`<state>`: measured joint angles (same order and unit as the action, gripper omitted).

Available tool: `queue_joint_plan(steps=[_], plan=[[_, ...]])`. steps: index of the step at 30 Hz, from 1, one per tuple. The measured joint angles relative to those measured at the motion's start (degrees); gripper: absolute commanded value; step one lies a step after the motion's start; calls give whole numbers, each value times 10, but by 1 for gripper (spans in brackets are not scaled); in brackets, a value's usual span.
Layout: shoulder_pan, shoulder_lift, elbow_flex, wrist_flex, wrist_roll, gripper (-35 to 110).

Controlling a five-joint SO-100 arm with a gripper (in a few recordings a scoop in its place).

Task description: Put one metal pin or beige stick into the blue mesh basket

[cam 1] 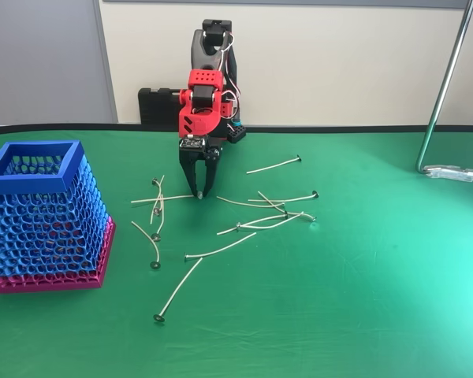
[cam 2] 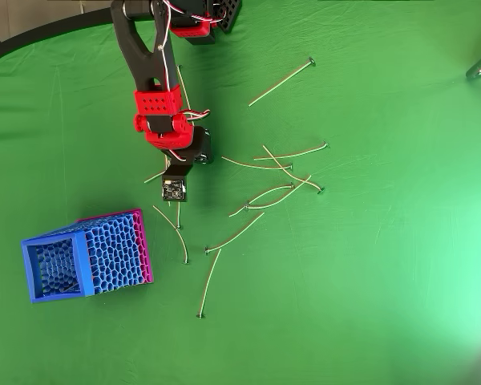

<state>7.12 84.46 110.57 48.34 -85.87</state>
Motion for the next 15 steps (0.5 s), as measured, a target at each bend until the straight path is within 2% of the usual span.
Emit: queue_joint_plan(steps=[15], plan=[[-11, 0, 0, 11, 21, 1]])
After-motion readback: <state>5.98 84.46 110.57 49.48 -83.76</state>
